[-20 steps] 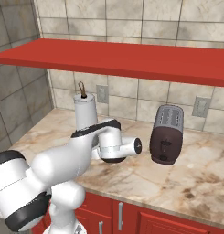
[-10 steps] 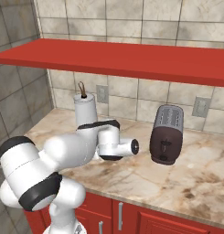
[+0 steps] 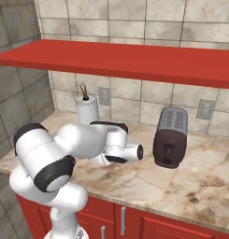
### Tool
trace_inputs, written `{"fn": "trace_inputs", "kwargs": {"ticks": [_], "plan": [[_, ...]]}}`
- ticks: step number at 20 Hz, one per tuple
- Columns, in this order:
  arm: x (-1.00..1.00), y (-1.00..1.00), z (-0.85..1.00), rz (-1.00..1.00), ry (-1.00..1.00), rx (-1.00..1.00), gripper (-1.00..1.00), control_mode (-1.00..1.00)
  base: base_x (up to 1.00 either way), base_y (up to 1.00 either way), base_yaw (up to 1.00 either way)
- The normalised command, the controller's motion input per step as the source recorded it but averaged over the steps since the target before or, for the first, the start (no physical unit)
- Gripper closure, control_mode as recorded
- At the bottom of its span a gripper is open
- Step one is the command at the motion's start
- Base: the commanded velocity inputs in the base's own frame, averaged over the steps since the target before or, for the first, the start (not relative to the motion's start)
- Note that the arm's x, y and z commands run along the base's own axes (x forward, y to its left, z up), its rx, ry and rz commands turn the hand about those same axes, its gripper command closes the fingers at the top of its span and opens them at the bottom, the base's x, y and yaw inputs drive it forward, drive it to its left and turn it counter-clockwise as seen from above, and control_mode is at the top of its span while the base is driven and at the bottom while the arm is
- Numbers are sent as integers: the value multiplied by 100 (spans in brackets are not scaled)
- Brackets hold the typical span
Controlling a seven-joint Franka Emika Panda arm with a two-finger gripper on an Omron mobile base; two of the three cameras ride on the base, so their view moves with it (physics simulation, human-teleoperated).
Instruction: Retrieve the wine glasses from the counter and place one next to each plate.
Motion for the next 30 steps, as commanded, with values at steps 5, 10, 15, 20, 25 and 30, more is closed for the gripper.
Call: {"fn": "trace_inputs", "kwargs": {"ticks": [5, 10, 15, 20, 25, 30], "plan": [[3, 0, -16, 16, 1, 20, -100, -100, 0, 0, 0], [7, 0, -14, 7, 14, 16, -100, -100, 0, 0, 0], [0, 0, -3, 0, 12, 3, -100, -100, 0, 0, 0], [0, 6, -1, -2, 2, 0, -100, -100, 0, 0, 0], [0, 19, 0, -2, -3, 0, -100, -100, 0, 0, 0], [0, 25, -3, 0, -13, 0, -100, -100, 0, 0, 0]]}}
